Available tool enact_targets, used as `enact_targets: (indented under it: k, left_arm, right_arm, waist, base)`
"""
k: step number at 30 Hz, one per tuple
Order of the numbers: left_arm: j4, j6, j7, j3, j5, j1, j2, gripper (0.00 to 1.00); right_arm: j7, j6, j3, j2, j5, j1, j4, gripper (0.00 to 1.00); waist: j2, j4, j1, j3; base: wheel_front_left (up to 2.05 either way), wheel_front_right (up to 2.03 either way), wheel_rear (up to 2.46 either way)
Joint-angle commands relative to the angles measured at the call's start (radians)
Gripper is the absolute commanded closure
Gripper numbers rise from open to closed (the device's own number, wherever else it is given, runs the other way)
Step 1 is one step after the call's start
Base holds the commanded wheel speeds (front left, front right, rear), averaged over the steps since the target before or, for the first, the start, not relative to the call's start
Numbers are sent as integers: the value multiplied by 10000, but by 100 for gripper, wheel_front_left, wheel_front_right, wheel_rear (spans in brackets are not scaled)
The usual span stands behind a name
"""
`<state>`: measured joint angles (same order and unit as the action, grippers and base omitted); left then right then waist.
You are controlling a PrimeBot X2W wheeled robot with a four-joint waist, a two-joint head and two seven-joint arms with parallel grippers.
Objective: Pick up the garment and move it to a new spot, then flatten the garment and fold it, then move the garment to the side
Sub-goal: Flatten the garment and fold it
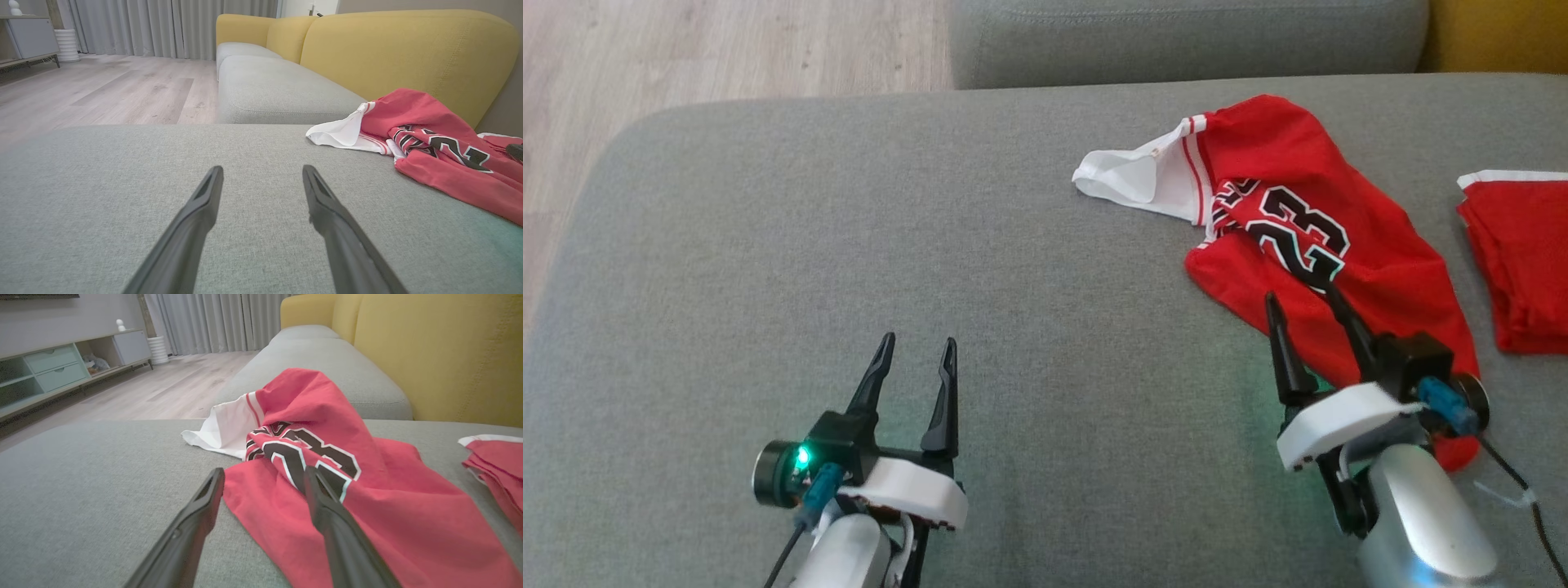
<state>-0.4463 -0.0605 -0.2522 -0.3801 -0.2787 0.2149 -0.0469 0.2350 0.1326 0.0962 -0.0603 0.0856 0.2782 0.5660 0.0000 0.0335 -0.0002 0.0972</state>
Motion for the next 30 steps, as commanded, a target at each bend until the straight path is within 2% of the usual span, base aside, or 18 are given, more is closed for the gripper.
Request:
enact_targets:
  k: [1,5,11,19,28,29,30]
  left_arm:
    - [261,44,-95,413,89,218,-34,0]
    - [280,78,-95,330,82,286,-34,0]
    - [323,55,-95,158,-16,357,-34,0]
    - [345,-13,-95,-73,-144,602,-34,0]
    - [365,-104,-95,-416,-352,1057,-34,0]
    - [351,-116,-95,-420,-361,1075,-34,0]
    - [335,-125,-95,-424,-369,1085,-34,0]
  right_arm:
    - [-68,-19,316,98,-109,258,-504,0]
    - [-686,-19,571,99,-641,271,-822,0]
    - [-1587,-19,602,88,-1527,603,-533,0]
    - [-2389,-19,-69,-98,-2746,1716,747,0]
    - [-2933,-19,-878,-400,-4215,3129,2940,0]
    - [-2914,-19,-924,-397,-4268,3197,3136,57]
    - [-2830,-19,-960,-395,-4311,3256,3294,100]
  waist:
    - [0,-6,2,-35]
    - [0,133,2,14]
    - [0,452,2,217]
    - [0,1018,2,806]
    - [0,1553,2,1395]
    - [0,1573,2,1393]
    - [0,1590,2,1373]
  base:
    - [0,0,0]
    - [0,0,0]
    - [0,0,0]
    - [0,0,0]
    - [0,0,0]
    - [0,0,0]
    - [0,0,0]
